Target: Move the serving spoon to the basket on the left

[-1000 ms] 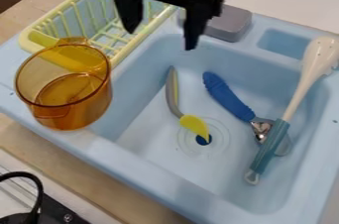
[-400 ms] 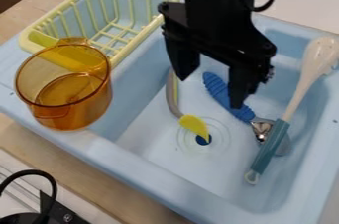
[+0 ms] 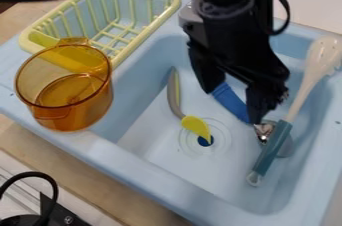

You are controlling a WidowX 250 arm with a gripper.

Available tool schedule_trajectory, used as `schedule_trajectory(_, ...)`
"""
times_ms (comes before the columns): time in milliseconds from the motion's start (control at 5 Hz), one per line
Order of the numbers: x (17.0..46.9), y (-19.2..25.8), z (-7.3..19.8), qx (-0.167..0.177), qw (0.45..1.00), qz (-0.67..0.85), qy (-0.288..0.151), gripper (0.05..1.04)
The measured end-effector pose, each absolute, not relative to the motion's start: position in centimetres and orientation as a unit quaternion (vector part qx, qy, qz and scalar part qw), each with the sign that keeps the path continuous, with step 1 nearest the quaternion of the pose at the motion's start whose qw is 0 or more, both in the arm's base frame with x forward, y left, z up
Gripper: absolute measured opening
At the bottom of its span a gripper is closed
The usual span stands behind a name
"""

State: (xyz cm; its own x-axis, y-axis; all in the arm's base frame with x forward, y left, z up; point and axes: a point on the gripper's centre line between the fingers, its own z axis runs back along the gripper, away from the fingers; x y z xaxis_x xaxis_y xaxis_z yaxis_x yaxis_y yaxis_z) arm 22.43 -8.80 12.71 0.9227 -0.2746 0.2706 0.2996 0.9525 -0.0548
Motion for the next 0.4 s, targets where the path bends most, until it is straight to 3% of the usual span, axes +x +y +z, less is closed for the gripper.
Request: schedule_trajectory(400,23.07,-11.01,11.56,-0.051,0.97,-0.187,-0.144,0.997)
